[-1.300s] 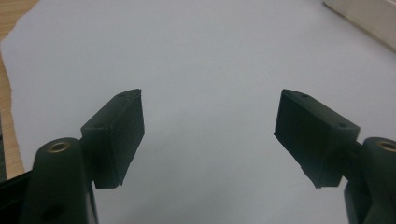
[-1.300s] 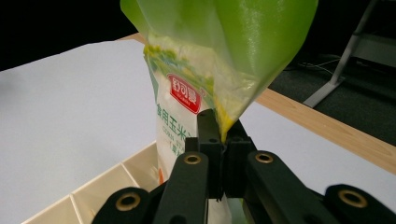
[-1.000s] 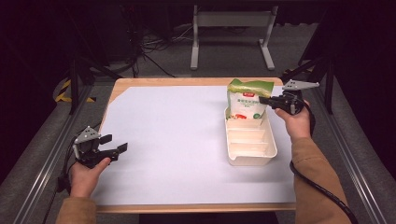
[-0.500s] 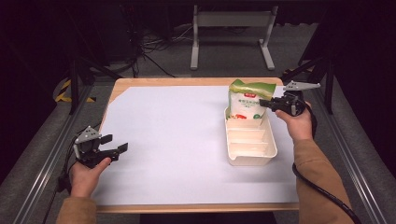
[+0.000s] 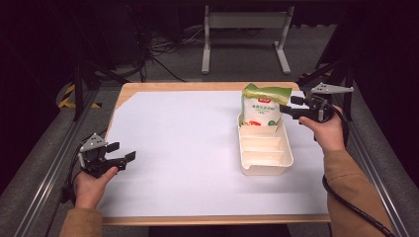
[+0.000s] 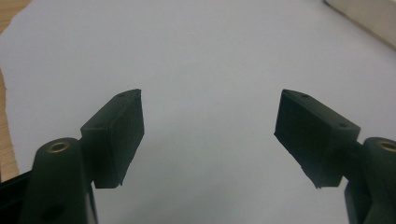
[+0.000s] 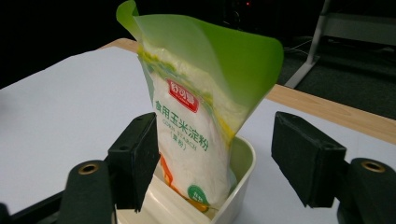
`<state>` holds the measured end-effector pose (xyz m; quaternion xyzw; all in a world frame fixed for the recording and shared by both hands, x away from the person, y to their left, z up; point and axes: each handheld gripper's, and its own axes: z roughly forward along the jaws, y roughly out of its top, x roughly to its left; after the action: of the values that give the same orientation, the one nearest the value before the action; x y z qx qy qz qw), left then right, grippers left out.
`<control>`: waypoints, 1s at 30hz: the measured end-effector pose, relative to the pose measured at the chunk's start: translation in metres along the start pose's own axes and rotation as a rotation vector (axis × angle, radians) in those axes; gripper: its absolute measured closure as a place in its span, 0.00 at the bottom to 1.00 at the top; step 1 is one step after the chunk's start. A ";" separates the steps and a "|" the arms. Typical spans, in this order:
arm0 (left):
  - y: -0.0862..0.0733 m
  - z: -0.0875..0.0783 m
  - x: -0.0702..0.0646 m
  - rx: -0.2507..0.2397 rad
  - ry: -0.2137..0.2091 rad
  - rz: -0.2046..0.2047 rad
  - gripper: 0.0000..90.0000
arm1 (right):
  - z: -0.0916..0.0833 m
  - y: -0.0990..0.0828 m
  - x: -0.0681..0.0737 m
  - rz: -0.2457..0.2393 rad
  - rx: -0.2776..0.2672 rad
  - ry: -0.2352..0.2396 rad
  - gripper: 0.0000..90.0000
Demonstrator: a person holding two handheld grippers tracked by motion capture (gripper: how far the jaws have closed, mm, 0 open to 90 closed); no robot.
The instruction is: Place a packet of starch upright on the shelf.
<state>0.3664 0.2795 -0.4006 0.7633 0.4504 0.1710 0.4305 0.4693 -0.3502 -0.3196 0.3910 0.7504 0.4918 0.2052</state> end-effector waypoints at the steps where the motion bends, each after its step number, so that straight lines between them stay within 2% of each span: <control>1: 0.000 0.000 0.000 0.000 0.000 0.000 0.27 | -0.005 0.001 0.000 0.005 -0.004 -0.010 0.35; 6: 0.000 0.000 -0.001 0.003 0.000 0.004 0.27 | -0.015 0.003 0.001 0.011 -0.005 -0.023 0.34; 7: 0.000 0.001 0.000 0.004 -0.002 0.005 0.27 | -0.022 0.003 0.001 0.005 0.001 -0.036 0.34; 13: 0.001 0.001 0.000 0.004 -0.002 0.005 0.27 | -0.034 0.003 0.002 -0.008 0.011 -0.057 0.33; 17: 0.001 0.002 -0.001 0.004 -0.005 0.002 0.27 | -0.048 0.000 0.001 0.001 0.007 -0.071 0.32; 21: 0.001 0.002 -0.001 0.004 -0.005 -0.002 0.27 | -0.055 -0.005 -0.001 0.009 0.009 -0.079 0.32; 30: -0.007 0.006 0.007 0.009 -0.007 -0.019 0.27 | -0.065 -0.035 -0.003 0.010 0.035 -0.089 0.31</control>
<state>0.3702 0.2835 -0.4111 0.7615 0.4567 0.1622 0.4304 0.4126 -0.3974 -0.3233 0.4199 0.7471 0.4617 0.2288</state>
